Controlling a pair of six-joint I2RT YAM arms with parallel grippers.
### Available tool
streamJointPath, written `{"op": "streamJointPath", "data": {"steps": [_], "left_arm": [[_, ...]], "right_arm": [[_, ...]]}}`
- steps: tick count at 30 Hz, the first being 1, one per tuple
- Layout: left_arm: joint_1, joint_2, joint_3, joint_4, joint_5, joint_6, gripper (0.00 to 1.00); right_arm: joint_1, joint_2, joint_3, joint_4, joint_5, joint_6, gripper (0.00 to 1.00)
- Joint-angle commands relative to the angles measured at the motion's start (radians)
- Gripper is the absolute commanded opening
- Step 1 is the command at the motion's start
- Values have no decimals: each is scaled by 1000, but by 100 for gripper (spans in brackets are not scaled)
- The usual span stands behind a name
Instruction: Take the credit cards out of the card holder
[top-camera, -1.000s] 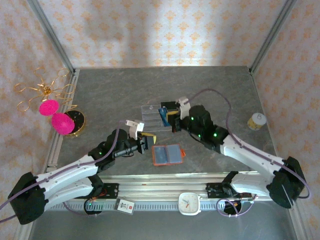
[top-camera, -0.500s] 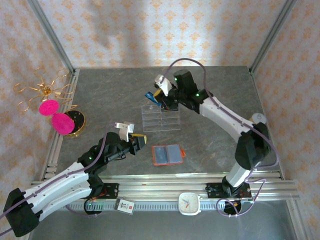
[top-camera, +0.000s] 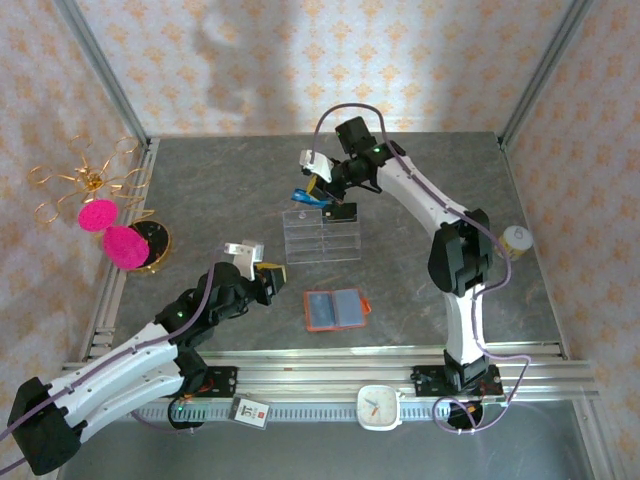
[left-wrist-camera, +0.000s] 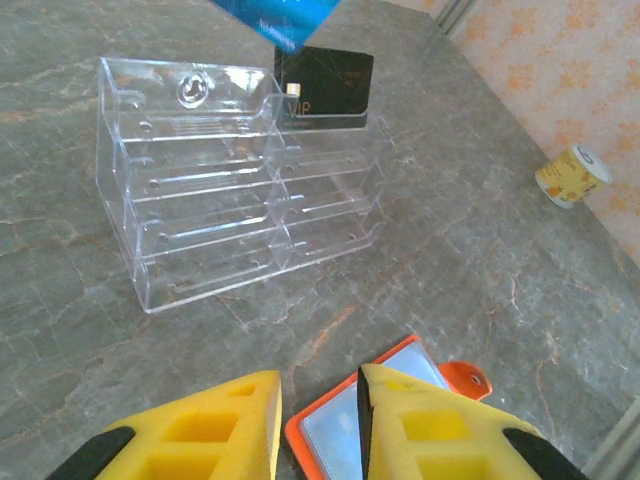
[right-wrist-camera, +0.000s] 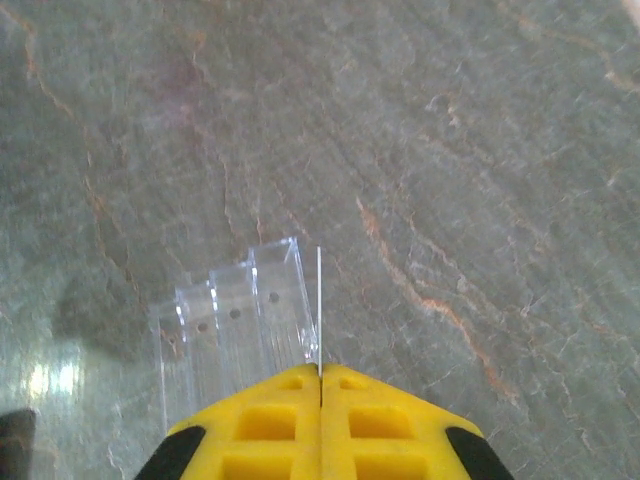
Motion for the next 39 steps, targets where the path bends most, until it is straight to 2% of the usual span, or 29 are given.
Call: {"op": "streamJointPath", "data": {"steps": [1, 14, 21, 29, 30, 32, 34, 39], "left_arm": [[12, 8, 45, -33, -46, 31, 27], [25, 33, 42, -25, -52, 33, 27], [29, 40, 36, -17, -44, 28, 27], [33, 41, 37, -15, -36, 33, 28], [35, 41, 35, -15, -34, 31, 27], [35, 39, 32, -12, -32, 28, 27], [36, 39, 26, -3, -27, 24, 28], [36, 27, 3, 47, -5, -4, 28]], "right_arm": [[1, 39, 67, -107, -35, -90, 0], [5, 128, 150, -182, -85, -144, 0], [21, 181, 210, -199, -46, -129, 0], [60, 202, 201, -144, 31, -87, 1], [64, 202, 198, -131, 38, -77, 4], [68, 199, 198, -94, 37, -43, 22], [69, 184, 199, -53, 20, -1, 32], [76, 95, 152, 70, -8, 117, 37]]}}
